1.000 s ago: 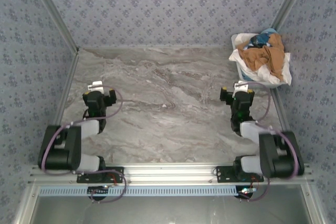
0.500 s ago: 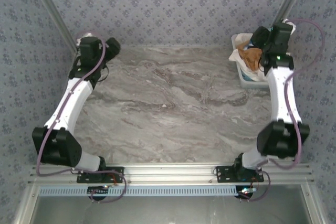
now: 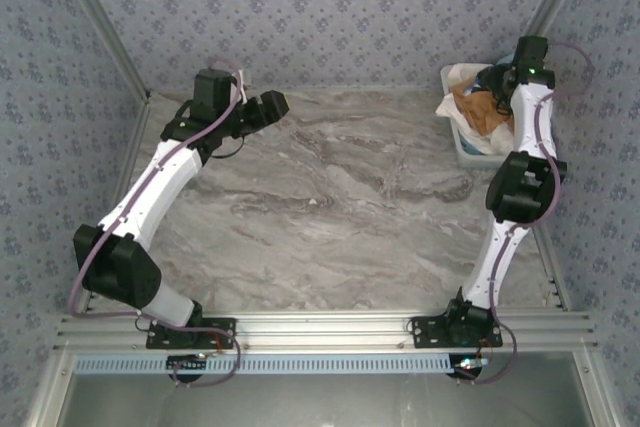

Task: Fold and stack the t-shirts

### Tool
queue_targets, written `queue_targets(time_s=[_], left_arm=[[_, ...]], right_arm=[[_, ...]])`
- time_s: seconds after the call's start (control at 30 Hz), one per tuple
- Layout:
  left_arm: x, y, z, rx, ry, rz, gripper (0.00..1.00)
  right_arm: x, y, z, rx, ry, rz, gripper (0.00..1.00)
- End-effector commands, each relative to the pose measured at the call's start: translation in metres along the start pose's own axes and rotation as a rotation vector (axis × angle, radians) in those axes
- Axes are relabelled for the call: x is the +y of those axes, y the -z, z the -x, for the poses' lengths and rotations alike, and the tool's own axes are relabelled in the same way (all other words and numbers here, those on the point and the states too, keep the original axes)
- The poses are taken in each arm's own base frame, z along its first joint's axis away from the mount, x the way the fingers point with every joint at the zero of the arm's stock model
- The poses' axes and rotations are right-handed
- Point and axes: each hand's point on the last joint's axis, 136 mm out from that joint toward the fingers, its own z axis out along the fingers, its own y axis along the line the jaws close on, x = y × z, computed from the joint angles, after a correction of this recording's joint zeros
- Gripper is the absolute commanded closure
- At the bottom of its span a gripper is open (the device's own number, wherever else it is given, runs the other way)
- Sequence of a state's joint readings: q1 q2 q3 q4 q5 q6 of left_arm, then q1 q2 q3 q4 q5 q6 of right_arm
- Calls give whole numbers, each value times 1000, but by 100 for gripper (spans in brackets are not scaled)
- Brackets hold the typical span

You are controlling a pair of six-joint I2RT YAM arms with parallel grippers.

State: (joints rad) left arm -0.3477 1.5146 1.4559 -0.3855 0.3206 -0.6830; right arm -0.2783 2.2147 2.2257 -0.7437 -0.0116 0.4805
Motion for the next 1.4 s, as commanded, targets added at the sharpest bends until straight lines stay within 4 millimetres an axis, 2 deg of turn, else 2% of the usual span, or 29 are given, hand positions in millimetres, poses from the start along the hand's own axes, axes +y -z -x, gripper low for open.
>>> queue_targets(time_s=[0.0,0.1,0.17,0.23,0.3,0.4,0.5,0.57,0.67,0.73,0.77,0.8,0.87,0.93,1.0,1.1,1.23,1.37], left_arm=[[-9,10,-4,9,-3,-28,24],[-8,12,-5,14,-12,-22,27],[-7,15,-5,14,-19,-9,29],[-7,17,-4,15,-26,1,31],[-6,19,-4,15,-33,10,33],[1,18,-5,20,-30,38,35],[12,15,-7,28,-12,79,37],[18,12,-10,35,-3,98,38],[25,7,-13,45,6,120,39],[28,6,-15,51,14,129,39],[28,5,-16,54,17,129,39],[28,4,-17,60,20,125,39],[28,4,-20,71,31,115,39],[24,5,-23,80,39,95,38],[18,7,-24,82,32,69,37],[10,16,-22,70,10,48,34],[-1,30,-18,50,-6,17,31],[-6,39,-20,40,-3,0,30]], right_arm=[[-1,-9,-8,47,-37,5,40],[2,-11,-3,25,-50,17,59],[7,-2,3,-3,-49,18,84],[18,18,15,-74,-20,28,98],[35,46,27,-166,13,53,100],[72,106,48,-311,58,144,100],[118,173,58,-437,136,275,100],[152,227,62,-531,180,394,100],[191,303,61,-648,208,577,100],[206,340,59,-697,214,665,100],[207,350,59,-701,202,671,100],[204,350,58,-681,181,660,100],[191,332,50,-622,178,587,100],[171,300,46,-551,150,510,86],[147,264,44,-472,106,436,65],[111,209,39,-358,44,324,42],[69,141,29,-223,-69,214,28],[47,90,24,-128,-182,170,14]])
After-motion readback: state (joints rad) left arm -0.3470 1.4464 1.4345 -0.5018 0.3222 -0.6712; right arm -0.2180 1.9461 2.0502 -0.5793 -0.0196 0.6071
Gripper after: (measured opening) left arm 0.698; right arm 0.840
